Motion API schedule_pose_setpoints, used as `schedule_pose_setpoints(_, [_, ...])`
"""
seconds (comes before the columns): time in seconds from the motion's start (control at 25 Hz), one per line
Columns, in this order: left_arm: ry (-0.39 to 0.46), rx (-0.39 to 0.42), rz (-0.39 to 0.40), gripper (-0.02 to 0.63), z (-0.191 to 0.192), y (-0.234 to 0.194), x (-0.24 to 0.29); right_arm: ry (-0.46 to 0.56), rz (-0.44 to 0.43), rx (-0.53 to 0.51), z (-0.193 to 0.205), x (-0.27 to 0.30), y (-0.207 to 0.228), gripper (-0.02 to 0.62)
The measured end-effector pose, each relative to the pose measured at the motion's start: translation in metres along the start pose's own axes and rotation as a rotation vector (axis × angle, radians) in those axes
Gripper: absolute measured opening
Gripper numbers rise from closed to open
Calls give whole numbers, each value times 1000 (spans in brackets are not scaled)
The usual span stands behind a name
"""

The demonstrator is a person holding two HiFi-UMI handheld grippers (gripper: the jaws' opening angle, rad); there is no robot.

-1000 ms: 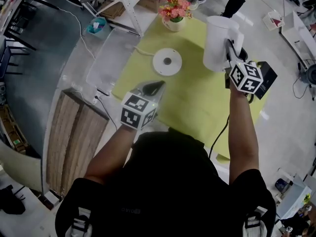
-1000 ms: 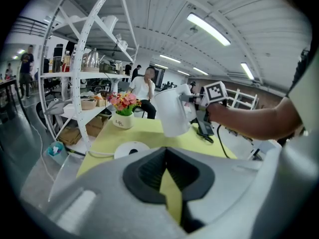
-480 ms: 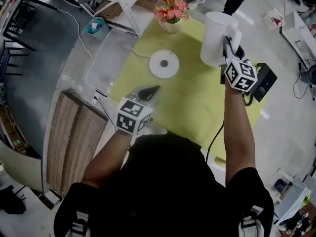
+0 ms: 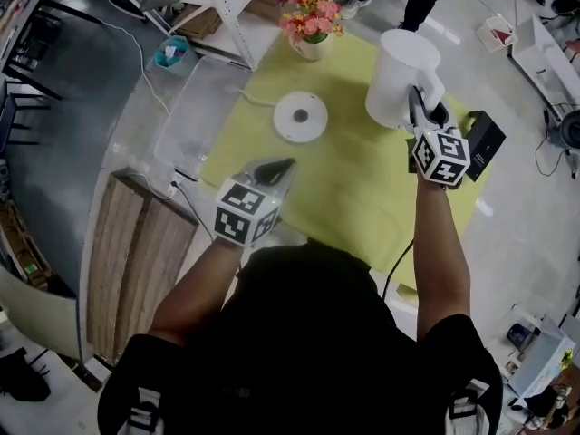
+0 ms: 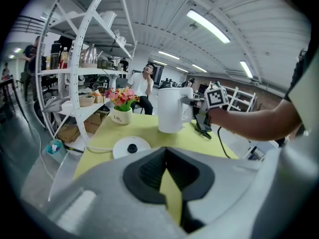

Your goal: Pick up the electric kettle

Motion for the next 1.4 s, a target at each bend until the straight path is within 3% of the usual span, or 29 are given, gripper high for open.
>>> schedule_pose_setpoints(0.68, [22, 12, 49, 2, 9, 18, -22, -128, 52, 39, 51, -54, -28, 130])
schedule_pose_setpoints(1.4, [64, 2, 40, 2, 40, 21, -72, -207, 122, 59, 65, -77, -36, 162])
Point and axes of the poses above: the fingertips, and each gripper's own axes: x forward along the fingers, y to its right, z out of its underside, the point moved 2 cm from there along -x, backward along the fingers, and after that the axes turned 9 degrees about -x, right-handed, at the moved point
